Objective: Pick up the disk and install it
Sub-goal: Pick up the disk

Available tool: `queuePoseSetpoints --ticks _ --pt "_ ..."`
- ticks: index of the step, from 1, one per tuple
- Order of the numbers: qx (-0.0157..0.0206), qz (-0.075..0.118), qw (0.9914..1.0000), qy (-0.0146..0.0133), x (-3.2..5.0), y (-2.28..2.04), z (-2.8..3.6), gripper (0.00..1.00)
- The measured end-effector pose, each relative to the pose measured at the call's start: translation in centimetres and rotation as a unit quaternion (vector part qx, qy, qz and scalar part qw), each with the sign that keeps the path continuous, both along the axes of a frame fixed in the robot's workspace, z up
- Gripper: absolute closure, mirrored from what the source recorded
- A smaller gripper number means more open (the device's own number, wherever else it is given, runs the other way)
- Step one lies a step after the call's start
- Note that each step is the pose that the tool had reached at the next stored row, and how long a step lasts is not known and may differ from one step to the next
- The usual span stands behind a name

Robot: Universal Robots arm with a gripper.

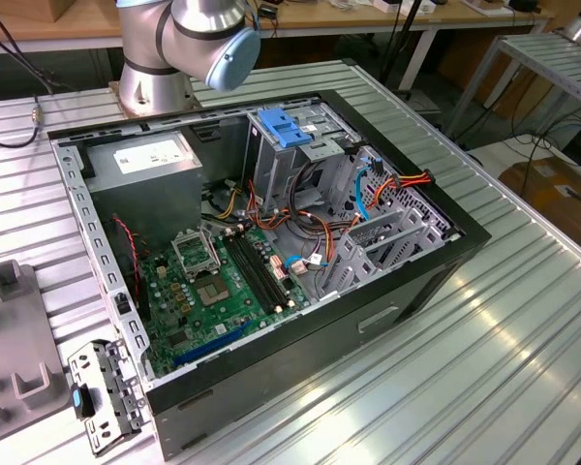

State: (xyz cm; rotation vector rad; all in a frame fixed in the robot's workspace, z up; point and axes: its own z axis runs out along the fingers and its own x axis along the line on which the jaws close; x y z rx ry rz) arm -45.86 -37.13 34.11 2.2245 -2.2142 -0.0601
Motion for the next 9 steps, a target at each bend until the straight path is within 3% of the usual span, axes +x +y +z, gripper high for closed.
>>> queuePoseSetpoints --ticks 9 --pt "0.0 0.0 1.0 -0.0003 -0.02 0.0 -0.06 0.36"
